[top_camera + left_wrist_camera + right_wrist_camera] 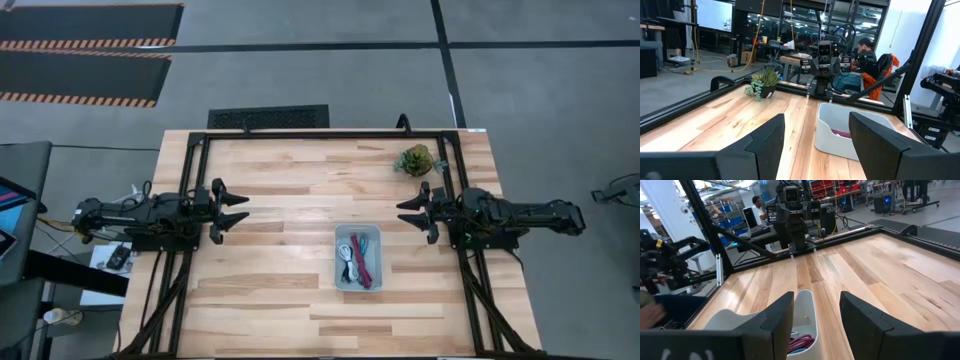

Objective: Pick and place USB-C Cables
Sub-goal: Return to Home Position

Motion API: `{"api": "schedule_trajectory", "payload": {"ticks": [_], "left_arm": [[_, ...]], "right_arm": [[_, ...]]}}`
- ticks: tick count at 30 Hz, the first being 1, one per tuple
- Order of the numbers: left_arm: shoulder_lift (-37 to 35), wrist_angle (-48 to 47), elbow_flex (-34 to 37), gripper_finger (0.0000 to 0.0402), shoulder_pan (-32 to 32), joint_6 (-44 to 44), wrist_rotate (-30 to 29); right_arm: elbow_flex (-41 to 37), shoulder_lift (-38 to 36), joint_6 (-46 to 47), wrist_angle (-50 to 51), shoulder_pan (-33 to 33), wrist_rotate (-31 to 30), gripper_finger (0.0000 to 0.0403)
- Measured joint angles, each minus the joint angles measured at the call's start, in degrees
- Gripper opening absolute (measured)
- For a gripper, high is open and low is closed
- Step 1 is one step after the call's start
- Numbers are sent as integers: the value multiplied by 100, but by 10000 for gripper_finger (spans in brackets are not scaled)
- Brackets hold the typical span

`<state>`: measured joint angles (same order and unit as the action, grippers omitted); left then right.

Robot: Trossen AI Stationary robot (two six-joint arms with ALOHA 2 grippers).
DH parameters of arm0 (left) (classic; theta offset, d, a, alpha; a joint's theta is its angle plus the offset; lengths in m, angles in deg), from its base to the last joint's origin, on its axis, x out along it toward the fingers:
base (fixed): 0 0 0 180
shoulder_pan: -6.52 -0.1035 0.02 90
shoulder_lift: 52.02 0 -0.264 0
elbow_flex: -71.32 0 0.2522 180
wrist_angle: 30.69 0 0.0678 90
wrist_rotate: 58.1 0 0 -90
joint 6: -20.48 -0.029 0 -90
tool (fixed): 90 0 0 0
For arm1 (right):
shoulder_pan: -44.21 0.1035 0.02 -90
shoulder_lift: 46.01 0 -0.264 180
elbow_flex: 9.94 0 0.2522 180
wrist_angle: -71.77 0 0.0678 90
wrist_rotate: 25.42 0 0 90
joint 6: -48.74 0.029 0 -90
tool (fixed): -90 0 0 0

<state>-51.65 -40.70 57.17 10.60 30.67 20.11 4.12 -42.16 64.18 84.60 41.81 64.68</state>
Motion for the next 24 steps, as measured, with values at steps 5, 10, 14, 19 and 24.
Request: {"api": "schedule_trajectory", "payload": {"ticks": [5,10,14,19,24], "left_arm": [[0,0,0,210,0,0,0],[0,0,0,210,0,2,0],[0,0,0,210,0,2,0],[0,0,0,210,0,4,0],[0,-1,0,210,0,4,0]], "right_arm": [[-4,0,13,2,0,-2,186],[-4,0,11,4,0,-2,183],[-4,0,11,4,0,-2,183],[-4,0,11,4,0,-2,185],[-4,0,9,4,0,-2,182]]}}
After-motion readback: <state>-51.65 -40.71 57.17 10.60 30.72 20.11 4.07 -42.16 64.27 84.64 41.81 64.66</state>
